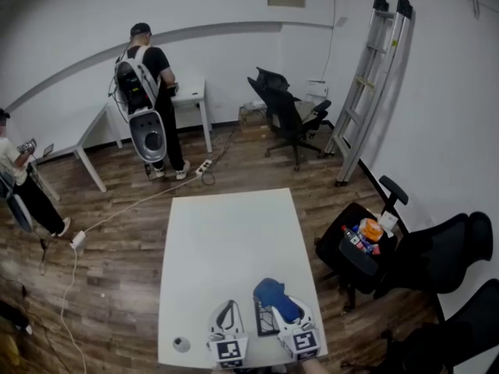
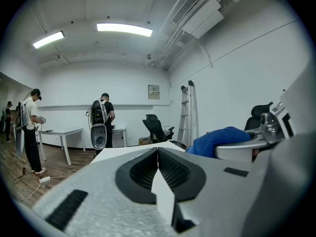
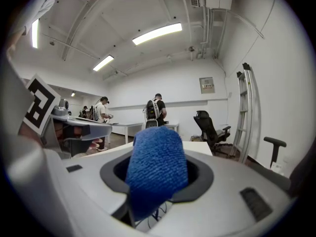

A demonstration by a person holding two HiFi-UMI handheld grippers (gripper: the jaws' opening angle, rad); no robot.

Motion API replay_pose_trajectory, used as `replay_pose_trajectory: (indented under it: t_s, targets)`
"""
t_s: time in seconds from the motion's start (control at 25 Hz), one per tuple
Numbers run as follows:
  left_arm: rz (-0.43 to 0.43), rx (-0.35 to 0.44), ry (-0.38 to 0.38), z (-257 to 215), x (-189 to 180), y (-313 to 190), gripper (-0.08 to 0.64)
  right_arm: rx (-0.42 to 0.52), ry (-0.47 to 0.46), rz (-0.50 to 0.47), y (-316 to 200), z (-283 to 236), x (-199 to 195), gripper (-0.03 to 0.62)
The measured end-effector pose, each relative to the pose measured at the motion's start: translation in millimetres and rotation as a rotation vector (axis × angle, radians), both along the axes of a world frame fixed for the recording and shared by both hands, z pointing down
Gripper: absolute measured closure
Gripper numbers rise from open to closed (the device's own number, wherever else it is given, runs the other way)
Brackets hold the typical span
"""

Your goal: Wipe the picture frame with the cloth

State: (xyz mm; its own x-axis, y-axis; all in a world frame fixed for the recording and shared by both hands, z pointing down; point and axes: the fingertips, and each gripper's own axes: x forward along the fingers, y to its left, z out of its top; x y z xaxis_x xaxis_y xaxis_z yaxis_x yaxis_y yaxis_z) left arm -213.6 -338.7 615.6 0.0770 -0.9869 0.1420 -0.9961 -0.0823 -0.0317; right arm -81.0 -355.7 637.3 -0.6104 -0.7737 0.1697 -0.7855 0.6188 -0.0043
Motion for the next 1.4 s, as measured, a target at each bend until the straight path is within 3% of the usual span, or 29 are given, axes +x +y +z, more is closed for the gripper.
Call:
replay_pose_trajectory:
  t_s: [0.64, 0.96, 1.08, 1.4]
  targets:
    - [-0.001, -0.041, -0.027, 6.6, -1.7, -3.1, 0.557, -0.019, -0.014, -0.013, -4.0, -7.7, -10.4, 0.428]
    - [-0.004, -0.016, -0.003, 3.6, 1.6, -7.5, 0.558, -0.019, 0.0, -0.009, -6.6, -7.2, -7.2, 0.428]
    - [0.0, -0.038, -0.026, 5.4, 0.6, -7.5, 0.557, 0.009, 0.008, -0.012, -9.3, -2.6, -6.0, 0.428]
    - [0.003, -0.007, -0.003, 2.5, 6.1, -9.5, 0.558, -0.021, -0.026, -0.013, -8.9, -8.7, -6.4, 0.428]
